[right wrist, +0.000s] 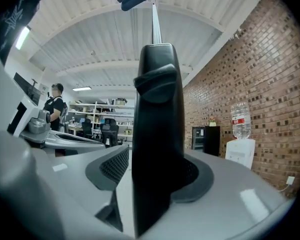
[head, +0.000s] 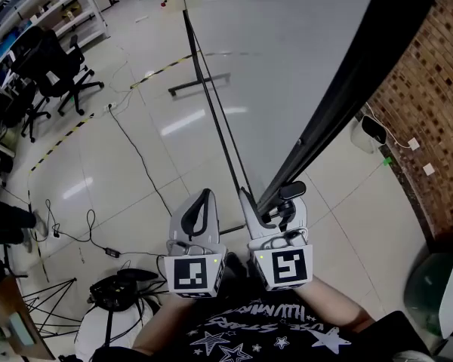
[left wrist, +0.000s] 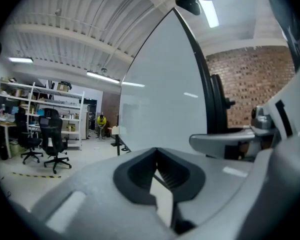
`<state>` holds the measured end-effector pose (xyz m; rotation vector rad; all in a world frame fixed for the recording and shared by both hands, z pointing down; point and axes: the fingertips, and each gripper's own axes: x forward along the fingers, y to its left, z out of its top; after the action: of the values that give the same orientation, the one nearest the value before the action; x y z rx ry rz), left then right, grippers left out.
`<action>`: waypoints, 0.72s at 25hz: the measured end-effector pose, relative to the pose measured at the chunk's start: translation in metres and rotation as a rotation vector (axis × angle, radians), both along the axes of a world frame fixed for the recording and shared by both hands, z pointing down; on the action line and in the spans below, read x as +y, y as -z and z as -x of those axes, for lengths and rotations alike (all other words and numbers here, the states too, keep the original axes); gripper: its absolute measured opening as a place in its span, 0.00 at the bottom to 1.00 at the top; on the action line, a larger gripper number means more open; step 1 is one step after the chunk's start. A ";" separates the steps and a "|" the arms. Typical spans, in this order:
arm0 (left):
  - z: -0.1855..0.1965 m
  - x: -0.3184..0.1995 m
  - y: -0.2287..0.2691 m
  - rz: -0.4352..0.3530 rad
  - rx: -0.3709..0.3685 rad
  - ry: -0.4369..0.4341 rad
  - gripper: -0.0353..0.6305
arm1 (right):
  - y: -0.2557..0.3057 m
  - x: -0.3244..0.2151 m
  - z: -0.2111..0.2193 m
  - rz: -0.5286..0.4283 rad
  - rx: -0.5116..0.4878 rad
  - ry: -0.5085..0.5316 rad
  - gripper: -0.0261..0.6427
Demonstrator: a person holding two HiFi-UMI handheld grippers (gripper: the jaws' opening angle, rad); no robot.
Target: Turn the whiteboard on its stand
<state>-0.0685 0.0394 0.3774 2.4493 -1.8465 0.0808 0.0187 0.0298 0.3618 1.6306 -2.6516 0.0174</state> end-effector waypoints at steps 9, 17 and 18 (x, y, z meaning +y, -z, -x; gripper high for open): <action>0.010 0.014 0.004 -0.009 -0.008 -0.001 0.06 | 0.005 0.038 -0.021 0.008 -0.037 -0.059 0.43; 0.009 0.023 -0.007 0.006 -0.018 -0.025 0.06 | 0.015 0.072 0.003 -0.003 -0.021 0.036 0.33; 0.010 0.024 -0.007 0.003 -0.027 -0.026 0.06 | 0.011 0.071 0.010 0.013 -0.021 0.057 0.31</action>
<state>-0.0783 0.0630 0.3844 2.4829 -1.8233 0.1196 0.0091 0.1010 0.3506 1.5583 -2.7064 0.0505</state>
